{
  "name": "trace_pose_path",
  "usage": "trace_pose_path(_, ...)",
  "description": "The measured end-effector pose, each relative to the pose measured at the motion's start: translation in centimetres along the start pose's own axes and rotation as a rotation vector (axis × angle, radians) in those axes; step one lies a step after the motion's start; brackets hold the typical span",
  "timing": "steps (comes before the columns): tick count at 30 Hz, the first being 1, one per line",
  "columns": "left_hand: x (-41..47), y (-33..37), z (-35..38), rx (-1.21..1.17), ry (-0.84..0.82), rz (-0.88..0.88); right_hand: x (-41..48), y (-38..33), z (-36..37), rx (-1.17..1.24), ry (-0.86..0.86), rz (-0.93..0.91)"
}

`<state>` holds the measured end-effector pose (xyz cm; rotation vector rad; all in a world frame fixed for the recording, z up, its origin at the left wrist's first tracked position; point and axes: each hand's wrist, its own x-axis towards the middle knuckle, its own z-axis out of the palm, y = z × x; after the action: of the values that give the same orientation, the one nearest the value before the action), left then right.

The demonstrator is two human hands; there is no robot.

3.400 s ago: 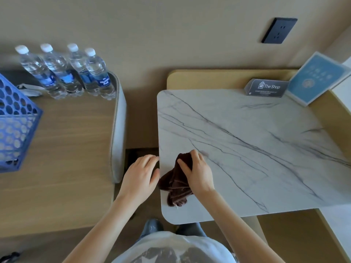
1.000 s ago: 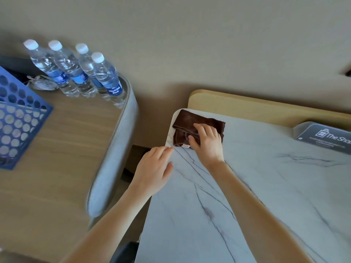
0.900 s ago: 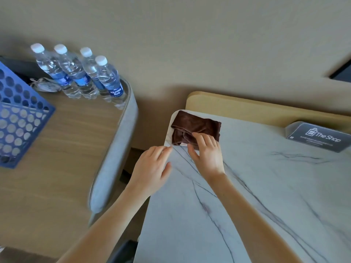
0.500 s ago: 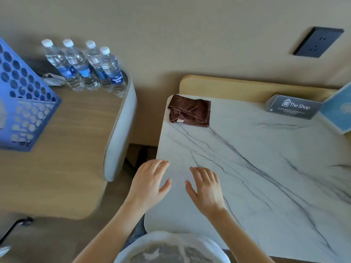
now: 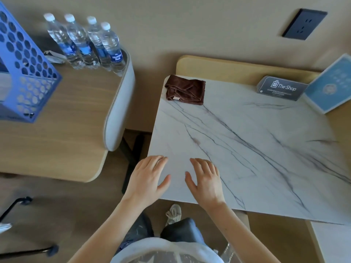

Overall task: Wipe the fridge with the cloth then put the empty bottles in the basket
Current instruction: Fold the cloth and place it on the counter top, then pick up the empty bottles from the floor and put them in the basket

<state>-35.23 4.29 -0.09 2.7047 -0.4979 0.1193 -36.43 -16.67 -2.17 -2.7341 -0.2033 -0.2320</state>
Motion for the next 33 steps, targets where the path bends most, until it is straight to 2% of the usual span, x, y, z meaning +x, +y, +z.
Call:
trace_pose_path(7, -5.9, -0.4, -3.0, 0.019, 0.039, 0.083, -6.5, -4.6, -1.6, -0.020, 0.092, 0.086)
trace_pose_path(18, -26.6, -3.1, -5.0, 0.057, -0.009, 0.209, -27.0, -16.1, 1.2, -0.022, 0.069, 0.190)
trace_pose_path(23, -31.5, -1.8, -6.8, -0.001, -0.017, 0.237, -32.3, -19.3, -0.5, -0.043, 0.117, 0.251)
trace_pose_path(27, -33.8, 0.4, -7.3, -0.061, -0.049, 0.266, -36.5, -19.8, -2.0, -0.039, 0.163, 0.322)
trace_pose_path(33, -36.8, 4.6, -6.2, -0.084, -0.104, 0.345, -43.5, -16.8, -4.4, -0.054, 0.232, 0.446)
